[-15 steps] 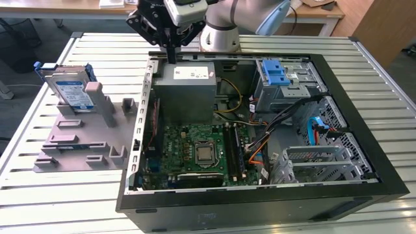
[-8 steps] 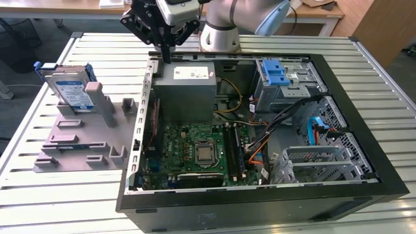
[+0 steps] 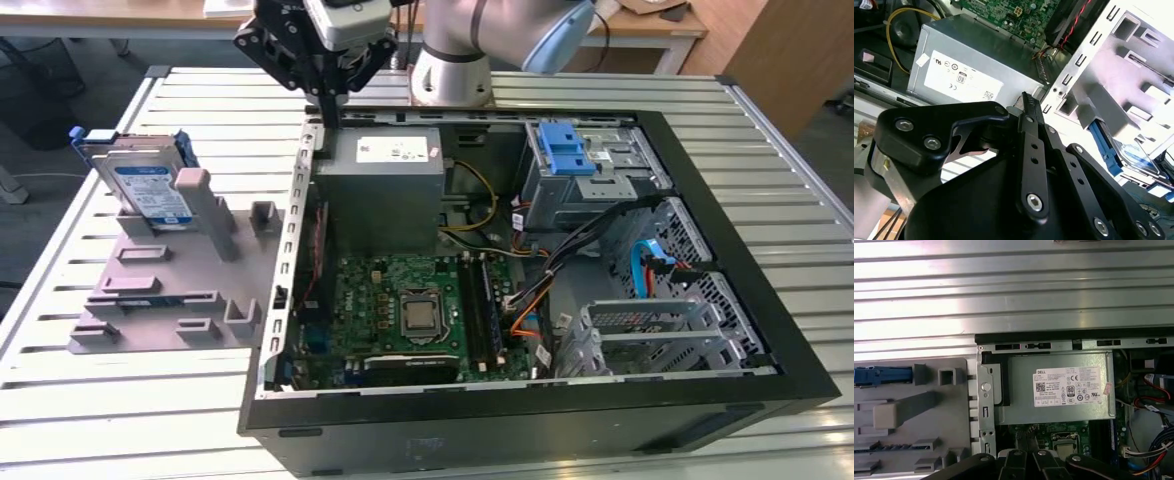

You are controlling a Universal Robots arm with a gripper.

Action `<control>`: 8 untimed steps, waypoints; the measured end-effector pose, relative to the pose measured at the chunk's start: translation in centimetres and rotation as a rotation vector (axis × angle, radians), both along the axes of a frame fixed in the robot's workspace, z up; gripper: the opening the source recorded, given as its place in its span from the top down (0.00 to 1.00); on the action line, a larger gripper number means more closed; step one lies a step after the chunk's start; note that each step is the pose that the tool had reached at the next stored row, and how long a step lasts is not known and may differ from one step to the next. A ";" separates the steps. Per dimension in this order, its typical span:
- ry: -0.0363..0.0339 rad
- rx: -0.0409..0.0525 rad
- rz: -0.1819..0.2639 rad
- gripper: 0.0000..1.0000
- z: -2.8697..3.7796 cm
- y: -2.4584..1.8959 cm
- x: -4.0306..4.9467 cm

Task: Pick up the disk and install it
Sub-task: 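Reach for the disk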

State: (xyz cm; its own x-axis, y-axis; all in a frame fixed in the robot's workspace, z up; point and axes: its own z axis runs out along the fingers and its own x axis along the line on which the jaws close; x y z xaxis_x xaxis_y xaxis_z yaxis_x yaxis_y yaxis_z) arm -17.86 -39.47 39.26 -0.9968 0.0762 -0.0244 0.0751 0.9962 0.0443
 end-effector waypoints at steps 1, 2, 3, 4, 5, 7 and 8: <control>0.0000 0.0000 0.000 0.89 0.00 0.01 -0.13; 0.0000 0.0000 0.000 0.89 0.00 0.03 -0.25; 0.0000 0.0000 0.000 0.89 0.00 0.04 -0.37; 0.0000 0.0000 0.000 0.89 -0.01 0.05 -0.50; 0.0000 0.0000 0.000 0.89 -0.01 0.06 -0.63; 0.0000 0.0000 0.000 0.89 -0.01 0.09 -0.89; 0.0000 0.0001 0.000 0.89 -0.01 0.10 -1.02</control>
